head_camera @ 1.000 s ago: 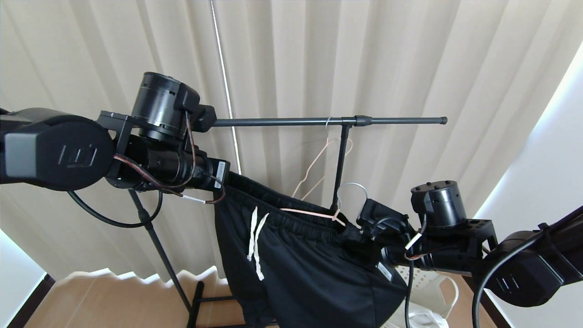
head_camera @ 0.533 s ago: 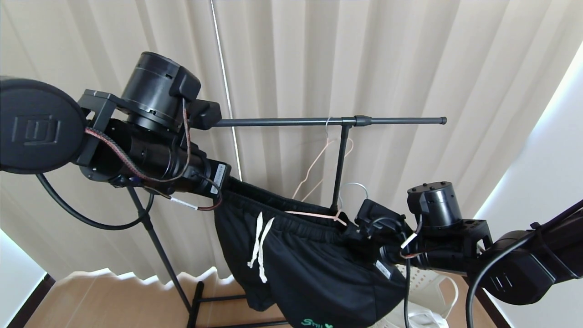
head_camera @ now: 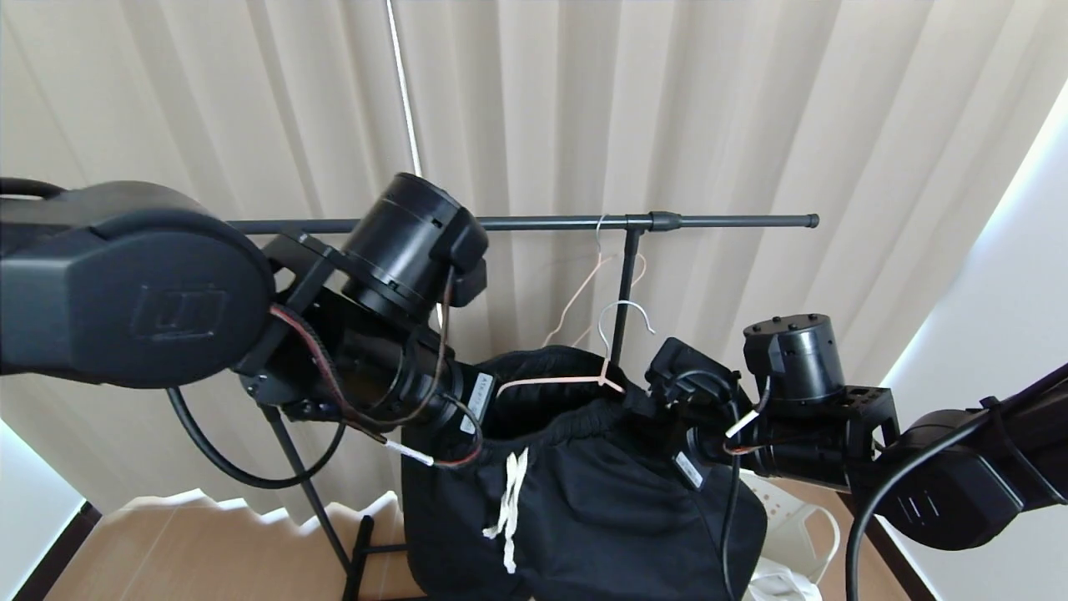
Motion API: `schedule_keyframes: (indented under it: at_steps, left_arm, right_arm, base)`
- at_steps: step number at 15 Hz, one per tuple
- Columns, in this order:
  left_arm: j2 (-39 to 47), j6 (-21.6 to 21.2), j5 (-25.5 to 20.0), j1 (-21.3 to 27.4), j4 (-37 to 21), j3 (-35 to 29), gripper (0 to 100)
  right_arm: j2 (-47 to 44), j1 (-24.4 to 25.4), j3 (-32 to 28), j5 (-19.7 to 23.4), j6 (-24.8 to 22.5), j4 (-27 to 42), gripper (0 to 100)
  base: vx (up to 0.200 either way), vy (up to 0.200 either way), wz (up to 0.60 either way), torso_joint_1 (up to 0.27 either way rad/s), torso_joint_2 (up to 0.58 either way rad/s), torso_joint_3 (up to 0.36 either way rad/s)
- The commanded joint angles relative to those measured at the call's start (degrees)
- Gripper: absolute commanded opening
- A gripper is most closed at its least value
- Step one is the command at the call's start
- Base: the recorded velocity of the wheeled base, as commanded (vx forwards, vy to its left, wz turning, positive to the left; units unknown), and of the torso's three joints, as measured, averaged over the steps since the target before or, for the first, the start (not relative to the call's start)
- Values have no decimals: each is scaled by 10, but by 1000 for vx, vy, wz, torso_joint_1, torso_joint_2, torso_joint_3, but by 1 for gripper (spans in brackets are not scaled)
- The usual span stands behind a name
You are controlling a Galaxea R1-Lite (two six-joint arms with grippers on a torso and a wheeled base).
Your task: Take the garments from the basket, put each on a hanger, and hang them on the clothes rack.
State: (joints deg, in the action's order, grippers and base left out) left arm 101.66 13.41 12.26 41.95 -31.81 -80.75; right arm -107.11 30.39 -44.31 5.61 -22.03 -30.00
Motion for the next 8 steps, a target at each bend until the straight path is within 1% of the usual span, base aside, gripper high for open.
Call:
schedule_keyframes:
  at_steps: [1, 3, 4, 5, 6, 8]
  left_arm:
    - [37, 23, -3, 23, 1, -3, 0]
    - [51, 54, -16, 35, 2, -11, 0]
    - [54, 63, -26, 37, 2, -17, 0]
    - [55, 82, -55, 36, 2, -33, 0]
    - [53, 92, -73, 36, 2, -40, 0]
    - [48, 104, -90, 36, 2, -49, 0]
  right_arm:
    - [22, 5, 1, 1, 3, -1, 0]
    - [29, 7, 5, -4, 3, -1, 0]
    - [29, 13, 6, -15, 3, -2, 0]
    - [24, 24, 10, -52, 1, -2, 0]
    - [23, 27, 12, -60, 1, -8, 0]
    - [6, 33, 19, -61, 1, -41, 0]
  base:
    - [0, 0, 0, 0, 0, 0]
    - [0, 0, 0, 0, 0, 0]
    - [0, 0, 0, 0, 0, 0]
    - [0, 0, 0, 0, 0, 0]
    - [0, 0, 0, 0, 0, 0]
    - [0, 0, 0, 0, 0, 0]
